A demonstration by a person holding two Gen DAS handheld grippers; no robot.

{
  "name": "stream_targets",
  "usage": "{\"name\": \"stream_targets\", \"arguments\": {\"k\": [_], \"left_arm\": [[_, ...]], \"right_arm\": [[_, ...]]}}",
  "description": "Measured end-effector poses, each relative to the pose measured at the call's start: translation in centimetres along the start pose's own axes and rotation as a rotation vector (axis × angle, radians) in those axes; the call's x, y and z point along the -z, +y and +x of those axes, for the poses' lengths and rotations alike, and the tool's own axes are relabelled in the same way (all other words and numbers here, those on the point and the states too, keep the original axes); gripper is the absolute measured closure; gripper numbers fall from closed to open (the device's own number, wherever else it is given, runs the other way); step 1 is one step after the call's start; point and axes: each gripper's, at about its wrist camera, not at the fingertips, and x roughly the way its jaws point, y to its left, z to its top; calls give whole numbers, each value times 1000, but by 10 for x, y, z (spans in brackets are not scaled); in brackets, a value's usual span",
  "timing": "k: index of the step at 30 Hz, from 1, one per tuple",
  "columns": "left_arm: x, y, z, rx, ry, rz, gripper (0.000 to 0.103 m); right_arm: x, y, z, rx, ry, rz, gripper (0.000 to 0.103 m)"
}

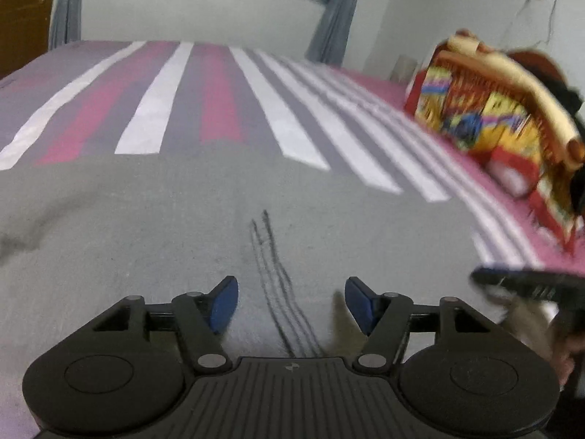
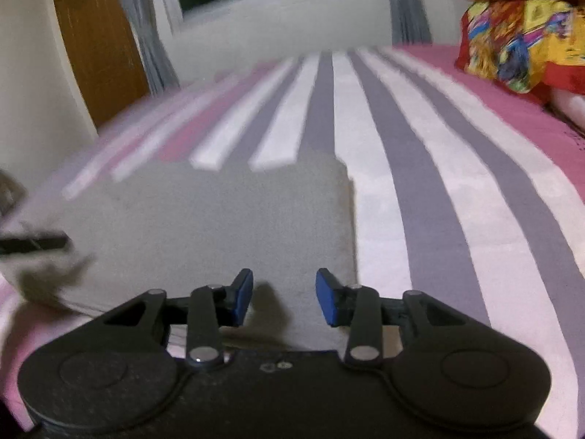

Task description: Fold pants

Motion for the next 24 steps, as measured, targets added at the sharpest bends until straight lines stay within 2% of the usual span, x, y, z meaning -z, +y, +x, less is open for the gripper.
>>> {"name": "stream_targets", "arguments": {"k": [2,6,8,10,13,14,16,18,20,22,24], "left_arm": [[-10,2,8,-1,-7,-15,39],[-30,-1,39,-74,18,-29,39],[-39,3,49,-73,25,-53,38],[-42,6,58,-67,38,-66,38],[-49,8,65,-65,46,-90,38],[-51,5,60,-54,22,-89,39],[-51,0,54,-47,-21,-77,39],[-47,-3,68,-82,32,-55,38],[-40,-2,76,-84,27,-50,34],[-42,-2,73,-88,27,-78,34],[-42,-8,62,-91,12,-68,34]], "right_arm": [[-12,-4,7,-8,-12,4,68],[-38,-6,31,29,-5,-48,68],[-52,-9,48,51,11,-50,68],[-65,-14,58,72,3,-36,61],[-74,-23,74,83,43,-11,61],[-77,-25,73,79,45,3,62],[-79,-23,55,46,-30,23,62],[-77,-15,42,-19,-92,-1,63],[-70,-3,52,-19,-62,-84,64],[-60,0,79,10,47,-123,64],[-63,1,74,14,39,-104,64]]}}
